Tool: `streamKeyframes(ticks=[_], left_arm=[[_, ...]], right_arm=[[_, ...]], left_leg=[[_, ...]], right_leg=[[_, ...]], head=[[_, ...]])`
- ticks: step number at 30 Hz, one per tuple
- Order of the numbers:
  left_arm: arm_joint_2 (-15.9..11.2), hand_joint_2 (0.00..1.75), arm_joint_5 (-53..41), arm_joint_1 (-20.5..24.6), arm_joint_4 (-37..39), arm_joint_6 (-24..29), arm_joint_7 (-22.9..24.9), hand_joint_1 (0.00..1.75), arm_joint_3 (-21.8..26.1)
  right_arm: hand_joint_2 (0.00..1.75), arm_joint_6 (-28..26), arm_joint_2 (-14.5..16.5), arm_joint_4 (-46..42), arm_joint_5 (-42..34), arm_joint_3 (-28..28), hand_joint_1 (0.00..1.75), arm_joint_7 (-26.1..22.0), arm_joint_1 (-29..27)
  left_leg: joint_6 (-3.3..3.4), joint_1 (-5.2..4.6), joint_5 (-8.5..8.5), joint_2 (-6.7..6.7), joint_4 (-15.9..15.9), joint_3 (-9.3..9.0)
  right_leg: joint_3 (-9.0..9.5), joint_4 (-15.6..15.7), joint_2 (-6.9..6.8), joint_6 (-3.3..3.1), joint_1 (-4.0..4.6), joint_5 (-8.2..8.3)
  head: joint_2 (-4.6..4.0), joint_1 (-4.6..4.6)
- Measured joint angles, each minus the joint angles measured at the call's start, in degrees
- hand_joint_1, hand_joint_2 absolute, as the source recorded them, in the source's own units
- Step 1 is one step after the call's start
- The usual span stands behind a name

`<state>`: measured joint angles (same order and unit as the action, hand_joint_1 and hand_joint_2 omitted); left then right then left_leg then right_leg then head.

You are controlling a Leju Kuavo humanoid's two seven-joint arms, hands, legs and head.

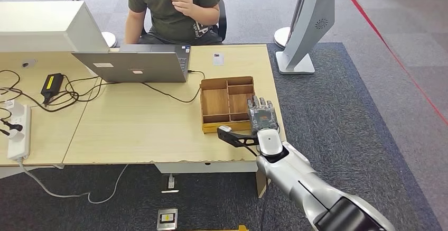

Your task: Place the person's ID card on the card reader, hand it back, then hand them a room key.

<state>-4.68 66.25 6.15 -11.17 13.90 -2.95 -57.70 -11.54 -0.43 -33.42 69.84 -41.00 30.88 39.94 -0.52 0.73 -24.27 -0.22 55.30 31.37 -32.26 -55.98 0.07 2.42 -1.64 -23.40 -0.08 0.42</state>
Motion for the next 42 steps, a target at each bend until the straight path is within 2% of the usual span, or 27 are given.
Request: streamKeyframes(ticks=[27,42], left_arm=[[-0.3,0.0,-1.0,0.0,0.0,-1.2,0.1,0.0,-0.2],[-0.3,0.0,-0.9,0.0,0.0,-1.4,0.1,0.0,-0.2]], right_arm=[[1.75,1.9,-1.8,-5.3,-0.4,0.0,0.0,1.0,-1.3],[1.75,1.5,-1.3,-5.5,-0.8,0.0,0.0,0.5,-1.5]], left_leg=[[0.0,0.0,0.0,0.0,0.0,0.01],[0.0,0.0,0.0,0.0,0.0,0.01]], right_leg=[[-0.02,0.0,0.0,0.0,0.0,0.0],[-0.02,0.0,0.0,0.0,0.0,0.0]], head=[[-0.01,-0.01],[0.01,0.0]])
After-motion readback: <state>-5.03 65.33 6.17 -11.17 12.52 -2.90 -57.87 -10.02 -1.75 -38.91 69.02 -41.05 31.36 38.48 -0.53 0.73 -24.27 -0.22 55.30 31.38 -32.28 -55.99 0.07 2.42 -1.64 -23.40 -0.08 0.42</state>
